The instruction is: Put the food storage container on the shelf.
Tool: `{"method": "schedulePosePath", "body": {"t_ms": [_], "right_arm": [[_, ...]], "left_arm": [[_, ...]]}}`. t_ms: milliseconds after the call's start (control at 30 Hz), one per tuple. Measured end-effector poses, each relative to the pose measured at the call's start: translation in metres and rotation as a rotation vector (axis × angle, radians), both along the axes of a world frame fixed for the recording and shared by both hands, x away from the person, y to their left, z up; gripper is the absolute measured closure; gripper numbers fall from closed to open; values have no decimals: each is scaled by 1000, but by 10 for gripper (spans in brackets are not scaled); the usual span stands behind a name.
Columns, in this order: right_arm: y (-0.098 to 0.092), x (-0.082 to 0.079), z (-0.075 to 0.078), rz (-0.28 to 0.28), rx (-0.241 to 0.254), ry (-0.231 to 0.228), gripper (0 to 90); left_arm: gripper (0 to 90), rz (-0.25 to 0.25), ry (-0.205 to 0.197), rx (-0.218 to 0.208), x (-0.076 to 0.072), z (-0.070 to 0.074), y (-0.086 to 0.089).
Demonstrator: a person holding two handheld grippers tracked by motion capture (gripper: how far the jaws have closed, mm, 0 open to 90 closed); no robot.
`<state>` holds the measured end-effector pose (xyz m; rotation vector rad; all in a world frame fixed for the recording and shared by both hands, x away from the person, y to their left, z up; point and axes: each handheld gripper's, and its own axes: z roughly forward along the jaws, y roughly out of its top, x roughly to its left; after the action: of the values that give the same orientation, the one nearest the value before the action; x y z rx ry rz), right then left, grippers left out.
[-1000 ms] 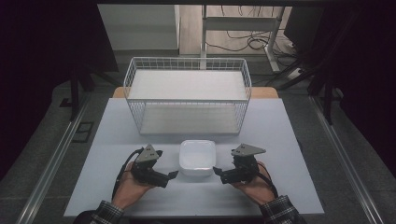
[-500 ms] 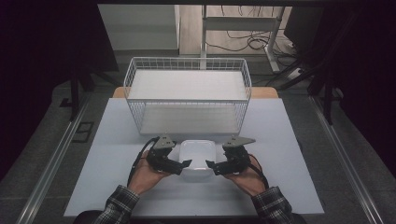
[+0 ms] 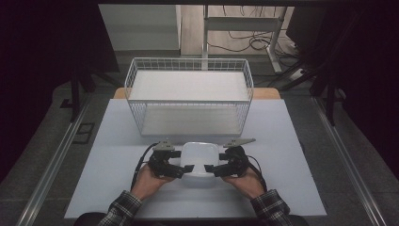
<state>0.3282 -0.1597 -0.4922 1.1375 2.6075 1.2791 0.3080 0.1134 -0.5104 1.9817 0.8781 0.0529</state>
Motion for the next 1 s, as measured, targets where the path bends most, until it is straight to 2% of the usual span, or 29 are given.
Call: {"method": "schedulePosePath", "body": {"t_ms": [33,67,100,133,167,200,233,267,333,500,533,567,600,633,667,800,1000], "right_arm": [[0,0,0,0,0,0,204],[-3,-3,2,-14,-2,32,271],[-3,-3,2,-14,-2,32,271],[-5,-5,4,-22,0,36,303],[-6,-6,5,-32,0,38,359],[-9,-9,10,-60,1,20,474],[-9,-9,10,-60,1,20,474],[-10,-10,13,-70,-6,9,510],[-13,-12,16,-101,4,1,610],[-13,-15,20,-139,2,-42,692],[-12,-17,21,-153,7,-56,761],[-12,-17,21,-153,7,-56,761],[-10,-19,20,-160,-8,-85,775],[-10,-19,20,-160,-8,-85,775],[-9,-19,20,-164,-11,-96,775],[-9,-19,21,-178,18,-130,777],[-4,-11,24,-172,23,-177,777]], "left_arm": [[224,0,0,0,0,0,0],[260,11,20,-5,-2,2,2],[305,11,20,-5,-2,2,2],[305,17,19,-4,-3,4,4],[376,40,8,-5,-5,7,7],[475,46,30,-18,-4,8,10],[489,46,30,-18,-4,8,10],[489,62,31,-40,-5,7,12],[595,90,20,-72,-6,8,15],[683,132,-10,-52,-8,11,15],[735,148,-16,-51,-9,11,15],[735,164,-23,-44,-9,11,16],[766,172,-36,-36,-10,11,15],[766,184,-44,-30,-10,11,15],[765,193,-33,-39,-10,10,15],[771,215,-46,-55,-11,12,15],[773,236,-62,-47,-6,17,18]]}}
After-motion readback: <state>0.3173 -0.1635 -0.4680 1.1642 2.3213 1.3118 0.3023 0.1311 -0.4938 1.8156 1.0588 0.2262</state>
